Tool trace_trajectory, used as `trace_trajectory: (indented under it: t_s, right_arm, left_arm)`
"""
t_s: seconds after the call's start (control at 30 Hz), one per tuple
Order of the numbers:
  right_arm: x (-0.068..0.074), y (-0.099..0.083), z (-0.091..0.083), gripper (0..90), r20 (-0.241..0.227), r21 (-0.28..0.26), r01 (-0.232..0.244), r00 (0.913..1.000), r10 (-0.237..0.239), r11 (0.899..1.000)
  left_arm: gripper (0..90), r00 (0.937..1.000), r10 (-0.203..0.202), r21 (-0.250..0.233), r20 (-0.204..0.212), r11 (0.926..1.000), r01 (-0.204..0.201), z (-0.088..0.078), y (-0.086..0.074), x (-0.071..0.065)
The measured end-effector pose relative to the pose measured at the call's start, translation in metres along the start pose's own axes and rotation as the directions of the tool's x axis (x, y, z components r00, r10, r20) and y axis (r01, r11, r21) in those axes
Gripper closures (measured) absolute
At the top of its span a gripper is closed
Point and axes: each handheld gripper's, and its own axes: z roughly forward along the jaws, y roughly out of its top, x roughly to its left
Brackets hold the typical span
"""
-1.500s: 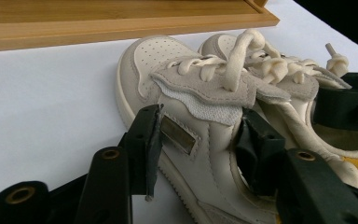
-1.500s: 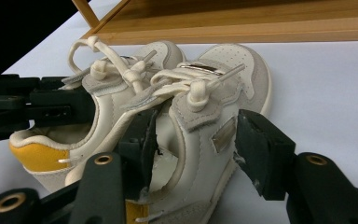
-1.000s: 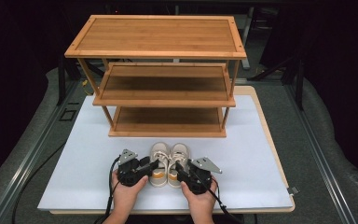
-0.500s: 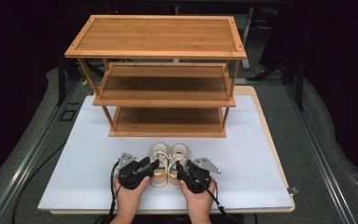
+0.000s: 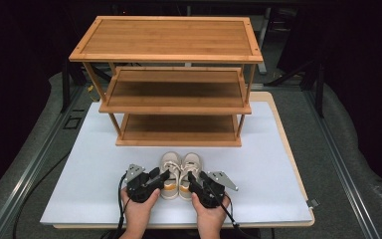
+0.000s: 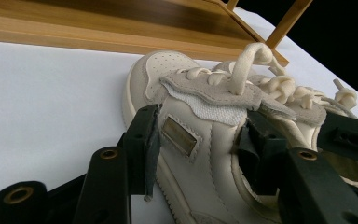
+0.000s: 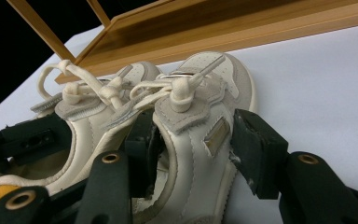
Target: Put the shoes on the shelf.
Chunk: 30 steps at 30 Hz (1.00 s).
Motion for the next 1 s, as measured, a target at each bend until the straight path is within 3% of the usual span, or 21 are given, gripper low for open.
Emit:
trace_trajectory:
  t_s: [0.07,0.1,0.23,0.57,0.67,0.77,1.0]
  right_arm:
    - [-0.0009,-0.0001,-0.0007,52.4,-0.018,0.006,-0.004,0.9998,0.004,1.0]
    - [0.001,-0.0006,0.0006,53.0,0.006,-0.008,-0.007,1.0,0.007,1.0]
    - [0.0019,0.0001,0.0002,54.1,0.016,0.006,-0.009,0.9998,0.009,1.0]
    - [0.0015,0.0004,0.0009,59.4,0.018,-0.004,-0.006,0.9998,0.006,1.0]
    - [0.0012,0.0003,0.0003,60.1,0.017,-0.002,0.0,0.9999,0.0,1.0]
    - [0.001,0.001,-0.0004,60.2,0.019,0.009,0.01,0.9998,-0.01,1.0]
    - [0.0011,0.0008,0.0001,59.6,0.015,0.002,0.024,0.9996,-0.024,1.0]
  left_arm:
    - [52.3,1.0,-0.001,0.001,-0.001,1.0,0.001,0.0,0.0001,-0.0001]
    - [52.3,1.0,-0.003,0.0,-0.003,1.0,0.003,0.0,-0.0001,-0.0004]
    - [53.2,0.9999,-0.013,-0.004,-0.002,0.9999,0.013,0.0001,-0.0007,-0.0006]
    - [56.3,0.9996,-0.024,-0.006,-0.014,0.9997,0.024,-0.0004,-0.0008,-0.003]
    - [57.9,0.9996,-0.01,-0.002,-0.027,1.0,0.01,-0.0009,-0.0003,-0.0046]
    - [58.5,0.9978,0.047,0.039,-0.047,0.9982,-0.045,-0.0013,0.0047,-0.0075]
    - [58.8,0.9981,0.039,0.036,-0.048,0.9987,-0.037,-0.0016,0.0044,-0.007]
